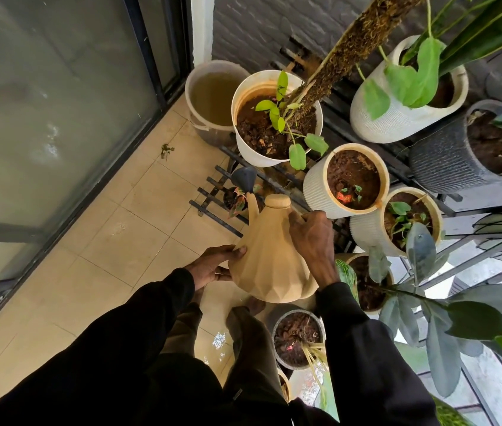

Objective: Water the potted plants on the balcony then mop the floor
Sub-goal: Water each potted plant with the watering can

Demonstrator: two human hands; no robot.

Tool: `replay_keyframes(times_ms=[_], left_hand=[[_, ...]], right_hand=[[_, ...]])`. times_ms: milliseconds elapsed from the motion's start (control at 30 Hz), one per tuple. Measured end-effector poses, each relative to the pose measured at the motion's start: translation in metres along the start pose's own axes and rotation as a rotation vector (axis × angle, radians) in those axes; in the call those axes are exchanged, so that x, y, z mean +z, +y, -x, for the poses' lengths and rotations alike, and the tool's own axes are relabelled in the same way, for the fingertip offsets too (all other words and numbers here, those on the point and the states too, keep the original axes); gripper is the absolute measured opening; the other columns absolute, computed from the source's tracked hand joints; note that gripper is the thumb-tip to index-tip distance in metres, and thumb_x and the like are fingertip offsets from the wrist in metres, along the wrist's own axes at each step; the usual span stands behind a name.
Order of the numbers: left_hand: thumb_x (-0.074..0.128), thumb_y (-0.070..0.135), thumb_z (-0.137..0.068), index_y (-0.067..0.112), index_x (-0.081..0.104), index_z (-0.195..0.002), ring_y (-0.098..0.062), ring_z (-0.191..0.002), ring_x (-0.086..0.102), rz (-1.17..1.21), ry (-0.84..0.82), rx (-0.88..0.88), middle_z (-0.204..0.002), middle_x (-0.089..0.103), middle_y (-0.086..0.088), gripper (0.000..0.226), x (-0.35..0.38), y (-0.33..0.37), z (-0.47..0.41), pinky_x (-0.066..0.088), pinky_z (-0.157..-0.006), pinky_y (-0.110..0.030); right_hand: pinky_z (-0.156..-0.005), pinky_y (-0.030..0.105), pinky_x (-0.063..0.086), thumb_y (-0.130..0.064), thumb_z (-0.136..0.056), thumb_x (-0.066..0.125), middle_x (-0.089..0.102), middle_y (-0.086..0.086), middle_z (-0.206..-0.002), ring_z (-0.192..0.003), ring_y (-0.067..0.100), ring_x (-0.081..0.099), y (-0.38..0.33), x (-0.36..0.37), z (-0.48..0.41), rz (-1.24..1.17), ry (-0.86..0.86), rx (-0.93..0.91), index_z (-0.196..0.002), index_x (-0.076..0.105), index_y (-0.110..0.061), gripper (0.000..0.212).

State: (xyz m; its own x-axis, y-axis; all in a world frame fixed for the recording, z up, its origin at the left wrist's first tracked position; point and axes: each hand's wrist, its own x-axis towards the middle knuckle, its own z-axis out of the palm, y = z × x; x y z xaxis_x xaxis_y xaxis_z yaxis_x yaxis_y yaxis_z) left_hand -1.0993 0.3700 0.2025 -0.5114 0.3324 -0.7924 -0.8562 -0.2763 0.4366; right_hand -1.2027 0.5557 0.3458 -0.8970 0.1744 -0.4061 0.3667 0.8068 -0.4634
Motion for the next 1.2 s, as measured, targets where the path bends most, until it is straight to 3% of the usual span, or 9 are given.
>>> replay_keyframes(times_ms=[200, 333, 433, 533, 667, 800, 967, 1067, 1200], left_hand=[[0.092, 0.073, -0.045, 0.021, 0.056, -0.144, -0.035, -0.128, 0.056, 0.031, 0.009, -0.016, -0.146, 0.054, -0.008, 0.118, 0.001, 0.000, 0.000, 0.056, -0.102, -0.047], [0.092, 0.075, -0.037, 0.022, 0.061, -0.139, -0.032, -0.126, 0.057, 0.044, 0.023, -0.030, -0.143, 0.055, -0.004, 0.118, 0.002, 0.003, 0.002, 0.058, -0.099, -0.043], [0.092, 0.075, -0.036, 0.025, 0.066, -0.128, -0.032, -0.126, 0.057, 0.052, 0.015, -0.028, -0.142, 0.055, -0.004, 0.108, 0.002, 0.005, 0.002, 0.057, -0.101, -0.044], [0.093, 0.072, -0.036, 0.025, 0.066, -0.128, -0.033, -0.128, 0.055, 0.087, 0.030, -0.055, -0.147, 0.050, -0.006, 0.107, 0.001, 0.008, 0.000, 0.060, -0.093, -0.041], [0.086, 0.065, -0.059, 0.027, 0.067, -0.121, -0.032, -0.127, 0.054, 0.106, 0.022, -0.072, -0.150, 0.047, -0.008, 0.075, 0.000, 0.013, 0.000, 0.058, -0.097, -0.043], [0.091, 0.073, -0.046, 0.026, 0.067, -0.126, -0.032, -0.127, 0.056, 0.092, 0.017, -0.067, -0.149, 0.049, -0.007, 0.096, -0.003, 0.013, -0.003, 0.059, -0.098, -0.045], [0.092, 0.071, -0.044, 0.020, 0.065, -0.132, -0.035, -0.127, 0.056, 0.108, 0.018, -0.070, -0.149, 0.049, -0.009, 0.105, -0.005, 0.014, -0.004, 0.060, -0.096, -0.045], [0.089, 0.069, -0.051, 0.017, 0.062, -0.136, -0.036, -0.128, 0.055, 0.111, 0.016, -0.071, -0.150, 0.047, -0.010, 0.103, -0.003, 0.017, -0.002, 0.060, -0.095, -0.044], [0.091, 0.074, -0.041, 0.016, 0.060, -0.138, -0.034, -0.125, 0.057, 0.096, 0.017, -0.062, -0.148, 0.048, -0.009, 0.118, -0.003, 0.018, -0.004, 0.061, -0.090, -0.041]], right_hand=[[-0.054, 0.027, 0.035, -0.034, -0.104, 0.064, 0.061, 0.012, -0.103, -0.085, 0.026, 0.058, -0.007, 0.002, -0.006, 0.062, -0.029, -0.015, -0.097, 0.048, -0.011, 0.029], [-0.073, 0.036, 0.043, -0.033, -0.104, 0.063, 0.057, 0.010, -0.105, -0.094, 0.029, 0.058, -0.017, 0.000, -0.010, 0.092, -0.053, -0.026, -0.097, 0.047, -0.012, 0.028], [-0.076, 0.039, 0.046, -0.034, -0.105, 0.062, 0.056, 0.010, -0.105, -0.094, 0.028, 0.058, -0.024, 0.000, -0.013, 0.083, -0.059, -0.038, -0.106, 0.054, -0.008, 0.027], [-0.074, 0.036, 0.043, -0.035, -0.106, 0.061, 0.056, 0.010, -0.108, -0.093, 0.025, 0.055, -0.029, 0.001, -0.015, 0.098, -0.050, -0.039, -0.120, 0.057, -0.001, 0.037], [-0.074, 0.034, 0.040, -0.034, -0.106, 0.060, 0.051, 0.007, -0.104, -0.091, 0.023, 0.053, -0.036, 0.001, -0.020, 0.112, -0.049, -0.047, -0.122, 0.057, 0.000, 0.037], [-0.073, 0.034, 0.041, -0.033, -0.105, 0.062, 0.056, 0.008, -0.105, -0.091, 0.024, 0.055, -0.039, 0.004, -0.027, 0.100, -0.067, -0.032, -0.116, 0.058, -0.005, 0.030], [-0.068, 0.031, 0.041, -0.033, -0.105, 0.063, 0.057, 0.007, -0.103, -0.090, 0.023, 0.056, -0.042, 0.007, -0.033, 0.110, -0.075, -0.026, -0.108, 0.056, -0.010, 0.025], [-0.073, 0.033, 0.042, -0.034, -0.105, 0.063, 0.056, 0.006, -0.104, -0.091, 0.023, 0.056, -0.043, 0.007, -0.036, 0.117, -0.078, -0.019, -0.114, 0.058, -0.008, 0.028], [-0.070, 0.032, 0.043, -0.034, -0.105, 0.063, 0.058, 0.008, -0.106, -0.092, 0.023, 0.057, -0.044, 0.007, -0.040, 0.125, -0.085, -0.014, -0.115, 0.059, -0.006, 0.030]])
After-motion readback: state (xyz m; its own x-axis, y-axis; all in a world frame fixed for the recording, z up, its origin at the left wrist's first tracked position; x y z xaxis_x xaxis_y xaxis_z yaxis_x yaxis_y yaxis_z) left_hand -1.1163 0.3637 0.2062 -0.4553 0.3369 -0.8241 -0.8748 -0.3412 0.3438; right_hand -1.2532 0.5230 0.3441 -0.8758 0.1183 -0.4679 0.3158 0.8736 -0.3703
